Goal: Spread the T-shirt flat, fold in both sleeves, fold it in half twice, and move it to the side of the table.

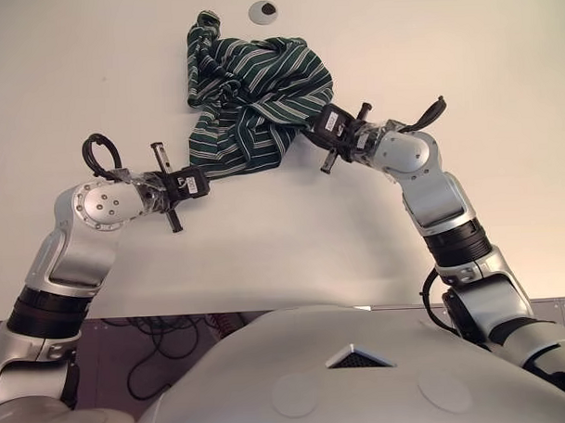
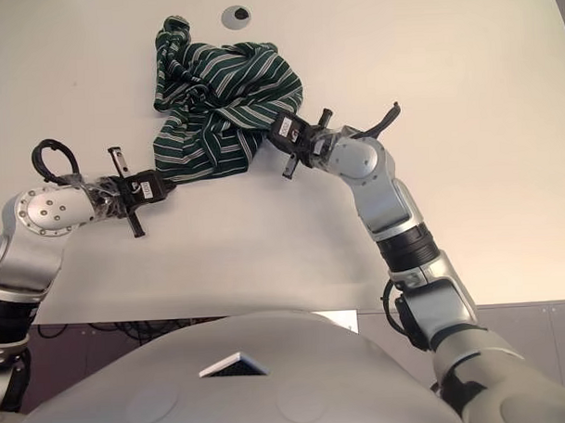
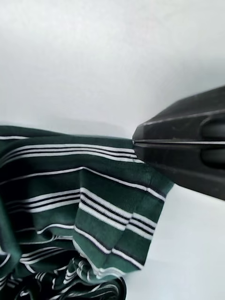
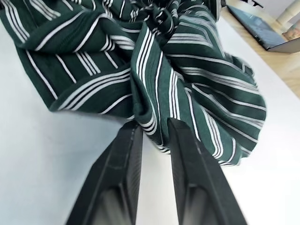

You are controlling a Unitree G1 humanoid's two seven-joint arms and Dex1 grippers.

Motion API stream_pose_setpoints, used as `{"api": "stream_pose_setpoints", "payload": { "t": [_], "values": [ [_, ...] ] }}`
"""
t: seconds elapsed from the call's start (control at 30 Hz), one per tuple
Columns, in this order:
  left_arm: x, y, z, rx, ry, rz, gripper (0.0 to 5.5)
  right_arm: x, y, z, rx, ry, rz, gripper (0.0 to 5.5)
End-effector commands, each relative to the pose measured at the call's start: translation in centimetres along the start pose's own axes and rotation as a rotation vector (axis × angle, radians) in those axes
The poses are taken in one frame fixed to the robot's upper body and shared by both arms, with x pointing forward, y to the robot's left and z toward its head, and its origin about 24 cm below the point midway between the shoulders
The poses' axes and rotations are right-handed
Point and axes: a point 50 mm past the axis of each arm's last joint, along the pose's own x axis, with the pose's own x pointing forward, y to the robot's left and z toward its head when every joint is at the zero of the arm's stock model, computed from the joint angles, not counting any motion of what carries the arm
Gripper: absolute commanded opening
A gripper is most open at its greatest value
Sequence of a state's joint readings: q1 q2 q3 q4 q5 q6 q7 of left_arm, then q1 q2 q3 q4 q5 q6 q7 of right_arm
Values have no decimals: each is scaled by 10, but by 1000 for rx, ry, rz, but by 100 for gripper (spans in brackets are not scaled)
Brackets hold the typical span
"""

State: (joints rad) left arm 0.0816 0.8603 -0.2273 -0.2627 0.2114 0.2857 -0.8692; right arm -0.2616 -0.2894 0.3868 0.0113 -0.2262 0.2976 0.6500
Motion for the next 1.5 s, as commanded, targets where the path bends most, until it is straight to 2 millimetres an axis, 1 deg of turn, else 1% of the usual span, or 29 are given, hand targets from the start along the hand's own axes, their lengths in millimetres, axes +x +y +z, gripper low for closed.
{"api": "stream_pose_setpoints", "payload": {
  "t": [0.03, 0.1, 0.17, 0.27, 0.33, 0.37, 0.47, 0.6, 0.7, 0.87, 0.9, 1.0, 1.13, 1.23, 1.37, 1.43, 1.5],
  "values": [
    [7, -17, -14, -65, 37, -68, 0, 0, -3, 1, -6, -3, -8, 52],
    [7, -16, -15, -64, 37, -61, 0, 0, -4, 3, -7, -9, -9, 17],
    [6, -15, -16, -66, 37, -53, 0, -2, -4, 5, -3, -21, 4, 5],
    [4, -10, -18, -69, 34, -30, 0, -8, -2, 9, 28, -52, 31, 5],
    [3, -6, -18, -67, 24, -7, 0, -12, -7, 15, 74, -85, 24, 5],
    [2, -2, -18, -67, 13, 14, 0, -15, -13, 20, 106, -112, 9, 5],
    [-6, 15, -16, -72, -27, 96, 0, -29, -44, 39, 227, -233, -78, 5],
    [-16, 29, -15, -98, -70, 161, 0, -44, -70, 48, 322, -304, -142, 5],
    [-22, 39, -9, -137, -137, 208, 0, -51, -80, 49, 362, -330, -175, 5],
    [-29, 51, 0, -211, -234, 258, 0, -55, -82, 52, 376, -348, -182, 5],
    [-29, 50, 1, -220, -246, 246, 0, -54, -82, 52, 375, -346, -181, 5],
    [-25, 41, 12, -210, -280, 177, 46, -53, -80, 49, 378, -333, -179, 0],
    [-8, 13, 26, -183, -305, 15, 120, -49, -77, 47, 380, -316, -167, 0],
    [1, 3, 26, -185, -281, -43, 162, -46, -74, 47, 379, -310, -150, 0],
    [15, -8, 24, -182, -243, -123, 162, -42, -70, 45, 381, -294, -142, 0],
    [26, -11, 22, -174, -224, -133, 162, -40, -68, 44, 381, -285, -136, 0],
    [33, -13, 16, -161, -171, -131, 162, -38, -67, 43, 377, -279, -129, 0]
  ]
}}
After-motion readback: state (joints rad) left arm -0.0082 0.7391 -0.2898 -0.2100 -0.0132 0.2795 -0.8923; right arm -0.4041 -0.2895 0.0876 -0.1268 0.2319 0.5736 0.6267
